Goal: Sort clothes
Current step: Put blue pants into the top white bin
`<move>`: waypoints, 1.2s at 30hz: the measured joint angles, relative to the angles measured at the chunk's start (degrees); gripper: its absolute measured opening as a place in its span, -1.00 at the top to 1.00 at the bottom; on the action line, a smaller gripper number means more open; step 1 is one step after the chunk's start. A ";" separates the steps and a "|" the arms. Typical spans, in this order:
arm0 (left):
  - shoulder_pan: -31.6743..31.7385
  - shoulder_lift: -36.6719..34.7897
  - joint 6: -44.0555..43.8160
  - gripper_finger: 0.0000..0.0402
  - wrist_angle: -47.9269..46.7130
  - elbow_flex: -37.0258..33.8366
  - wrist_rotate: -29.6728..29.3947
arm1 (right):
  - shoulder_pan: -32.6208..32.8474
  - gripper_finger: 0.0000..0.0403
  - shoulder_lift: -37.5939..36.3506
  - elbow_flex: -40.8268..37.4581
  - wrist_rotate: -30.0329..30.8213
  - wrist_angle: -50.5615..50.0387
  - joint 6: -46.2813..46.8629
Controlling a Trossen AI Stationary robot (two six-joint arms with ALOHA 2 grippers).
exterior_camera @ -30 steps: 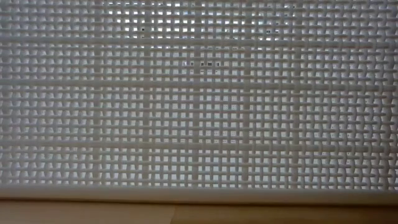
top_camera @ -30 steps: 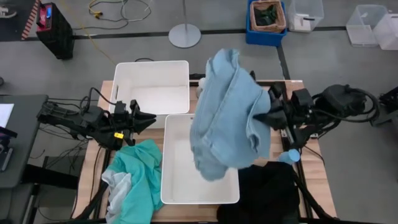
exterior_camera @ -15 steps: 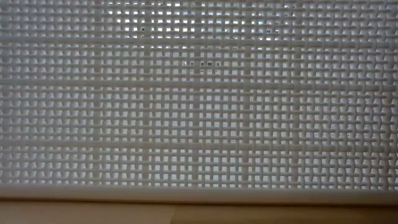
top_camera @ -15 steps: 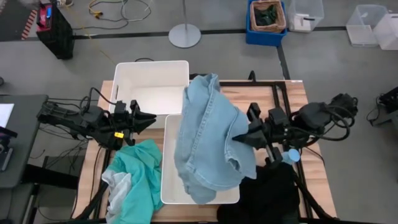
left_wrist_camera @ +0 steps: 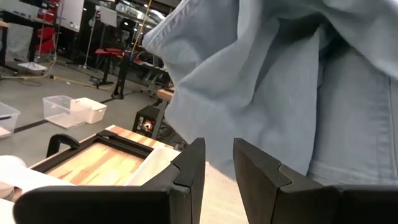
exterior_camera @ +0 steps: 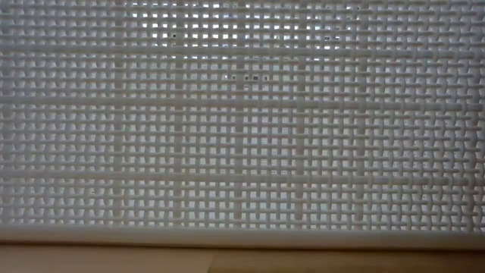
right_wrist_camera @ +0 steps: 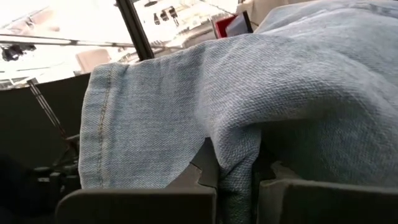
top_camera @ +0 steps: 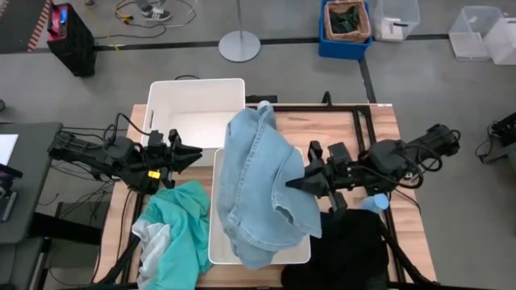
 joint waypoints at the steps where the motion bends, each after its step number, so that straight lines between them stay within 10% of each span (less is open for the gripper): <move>1: 0.02 0.00 0.00 0.60 0.02 0.00 0.01 | -0.03 0.83 0.21 -0.01 -0.01 -0.17 0.21; 36: 0.01 0.02 0.00 0.60 0.19 0.00 0.00 | -11.33 0.82 1.02 -0.07 -1.55 4.24 -0.85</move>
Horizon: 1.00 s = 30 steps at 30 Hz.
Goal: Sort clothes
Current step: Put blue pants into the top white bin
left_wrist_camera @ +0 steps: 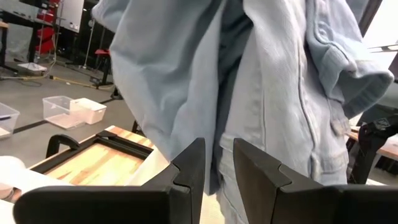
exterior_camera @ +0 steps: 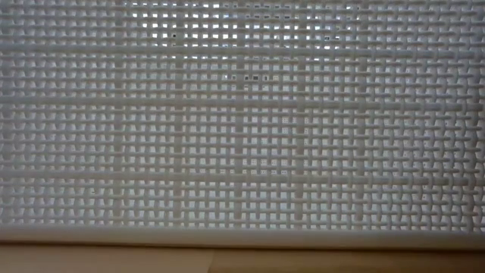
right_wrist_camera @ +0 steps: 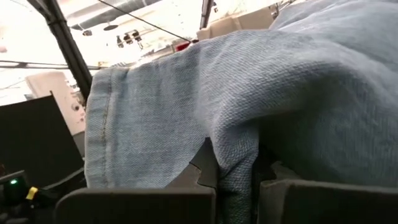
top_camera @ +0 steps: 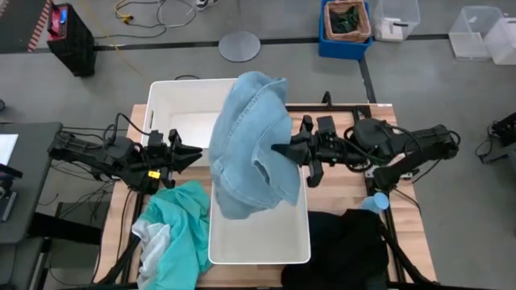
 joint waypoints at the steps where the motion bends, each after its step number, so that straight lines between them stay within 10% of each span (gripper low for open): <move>1: 0.00 -0.02 0.00 0.60 0.01 0.00 0.00 | -0.30 0.82 0.00 0.00 -0.36 -0.15 0.22; 30: -0.01 -0.01 1.07 0.60 -0.04 0.00 -0.01 | 1.13 0.82 0.04 0.00 -6.43 -5.18 2.45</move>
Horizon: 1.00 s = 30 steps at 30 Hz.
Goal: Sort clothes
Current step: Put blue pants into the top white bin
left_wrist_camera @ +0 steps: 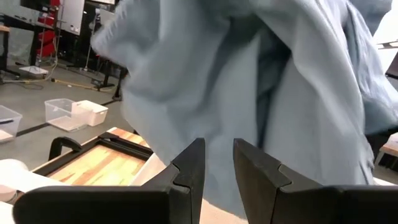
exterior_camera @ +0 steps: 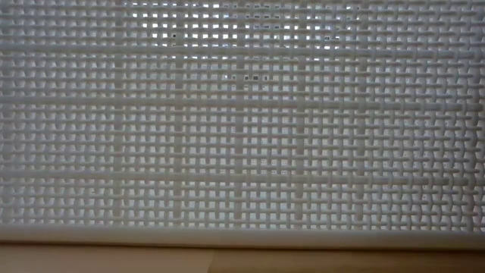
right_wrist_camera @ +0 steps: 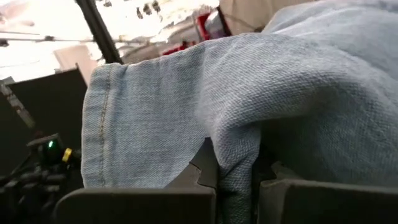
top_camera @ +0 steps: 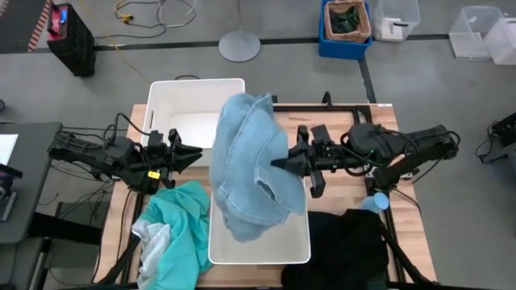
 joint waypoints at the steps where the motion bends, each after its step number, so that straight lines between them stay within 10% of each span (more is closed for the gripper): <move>1: 0.00 0.01 0.00 0.60 0.00 0.00 -0.01 | 0.36 0.82 0.03 -0.01 0.00 -0.18 0.12; 30: 0.02 -0.01 1.33 0.60 -0.13 0.00 0.00 | 5.08 0.82 0.00 0.00 0.52 0.24 0.51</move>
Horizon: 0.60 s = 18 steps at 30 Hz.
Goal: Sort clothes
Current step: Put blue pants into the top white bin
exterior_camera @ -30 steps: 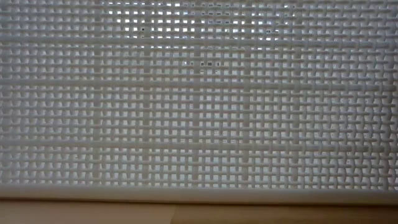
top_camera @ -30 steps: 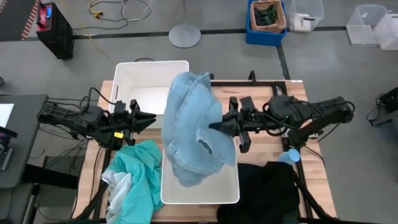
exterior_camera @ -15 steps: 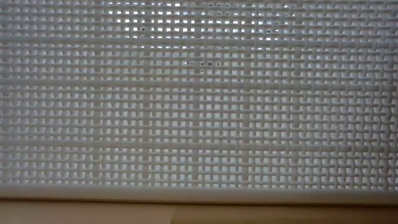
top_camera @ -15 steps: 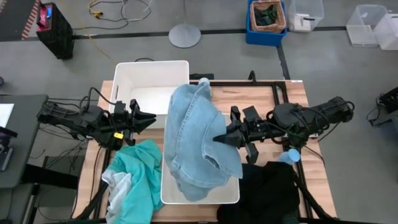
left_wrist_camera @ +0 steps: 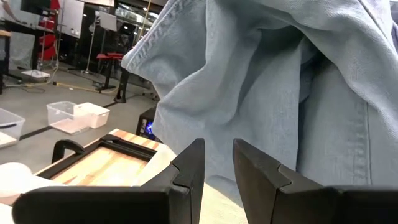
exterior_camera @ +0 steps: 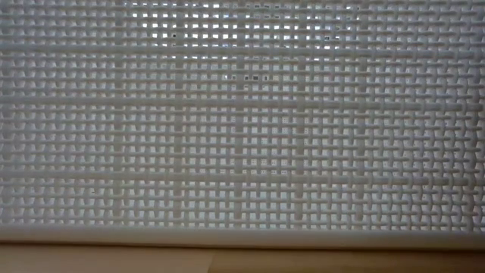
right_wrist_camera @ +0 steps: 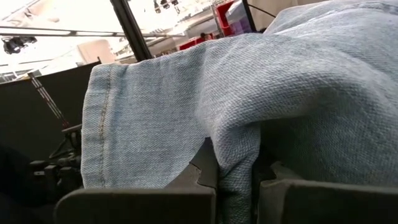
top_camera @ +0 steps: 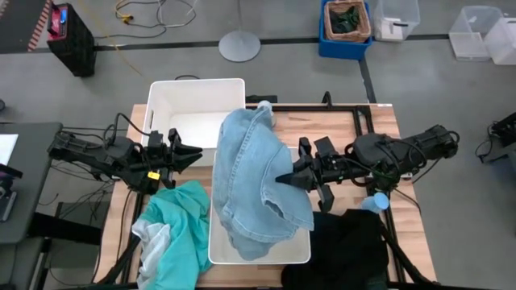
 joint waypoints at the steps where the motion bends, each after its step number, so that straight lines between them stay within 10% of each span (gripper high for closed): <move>1: 0.00 0.00 0.00 0.60 0.00 0.00 -0.01 | 0.00 0.82 0.00 0.00 -0.01 0.02 0.00; 18: -0.01 0.02 1.22 0.60 0.10 0.00 0.01 | -14.76 0.82 0.02 0.00 2.16 7.62 -3.04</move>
